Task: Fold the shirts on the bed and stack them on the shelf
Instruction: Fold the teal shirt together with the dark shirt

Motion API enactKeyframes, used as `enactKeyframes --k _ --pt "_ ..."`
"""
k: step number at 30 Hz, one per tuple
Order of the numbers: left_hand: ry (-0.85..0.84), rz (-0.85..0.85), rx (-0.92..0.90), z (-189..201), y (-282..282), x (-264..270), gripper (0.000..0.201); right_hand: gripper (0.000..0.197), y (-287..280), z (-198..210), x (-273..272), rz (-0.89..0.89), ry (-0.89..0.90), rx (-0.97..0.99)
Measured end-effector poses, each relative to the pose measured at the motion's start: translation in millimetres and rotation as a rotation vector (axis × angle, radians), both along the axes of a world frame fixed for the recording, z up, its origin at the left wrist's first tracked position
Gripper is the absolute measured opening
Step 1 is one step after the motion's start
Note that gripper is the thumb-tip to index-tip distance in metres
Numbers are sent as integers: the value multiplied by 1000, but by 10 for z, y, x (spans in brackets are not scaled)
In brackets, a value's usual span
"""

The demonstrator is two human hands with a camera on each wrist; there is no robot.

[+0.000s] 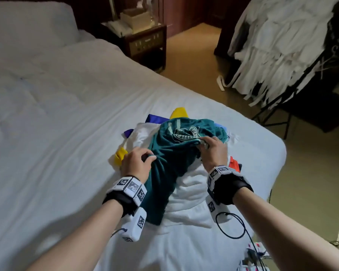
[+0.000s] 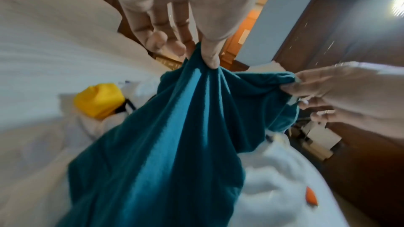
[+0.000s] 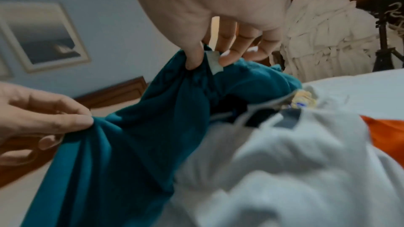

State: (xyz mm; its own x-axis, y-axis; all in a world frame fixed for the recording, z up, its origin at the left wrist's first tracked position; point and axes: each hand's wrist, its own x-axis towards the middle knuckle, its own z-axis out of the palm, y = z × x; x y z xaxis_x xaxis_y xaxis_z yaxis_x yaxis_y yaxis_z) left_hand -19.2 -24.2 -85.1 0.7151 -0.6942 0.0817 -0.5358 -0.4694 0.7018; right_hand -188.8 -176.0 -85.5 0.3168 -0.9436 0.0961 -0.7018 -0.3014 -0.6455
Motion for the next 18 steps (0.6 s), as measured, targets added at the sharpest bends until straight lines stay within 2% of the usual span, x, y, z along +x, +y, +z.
enactKeyframes --k 2,4,7,8,10,11,14,15,16,18 --pt "-25 25 -124 460 30 105 9 19 -14 386 93 -74 4 -74" --pt "-29 58 -209 1014 85 275 9 17 -11 893 210 -109 -77 -144" --pt "-35 111 -292 1925 265 598 9 10 70 1833 433 46 -373 -211" --pt "-56 124 -319 2251 364 683 10 8 132 2176 513 95 -442 -204" --pt "-81 138 -361 2931 606 783 5 15 352 2934 678 175 -521 -175" --pt "-80 132 -348 3259 751 771 10 17 526 3316 758 257 -546 -176" --pt "-57 -48 -234 4123 1216 557 66 6 1214 4364 1036 578 -540 -170" --pt "-98 -104 -193 4364 1374 476 71 14 1468 4675 1114 667 -513 -179" --pt "-167 -113 -162 4590 1525 440 64 21 1695 4944 1190 735 -480 -198" --pt "-284 1 -167 5030 1883 459 41 31 2112 5363 1306 806 -433 -240"
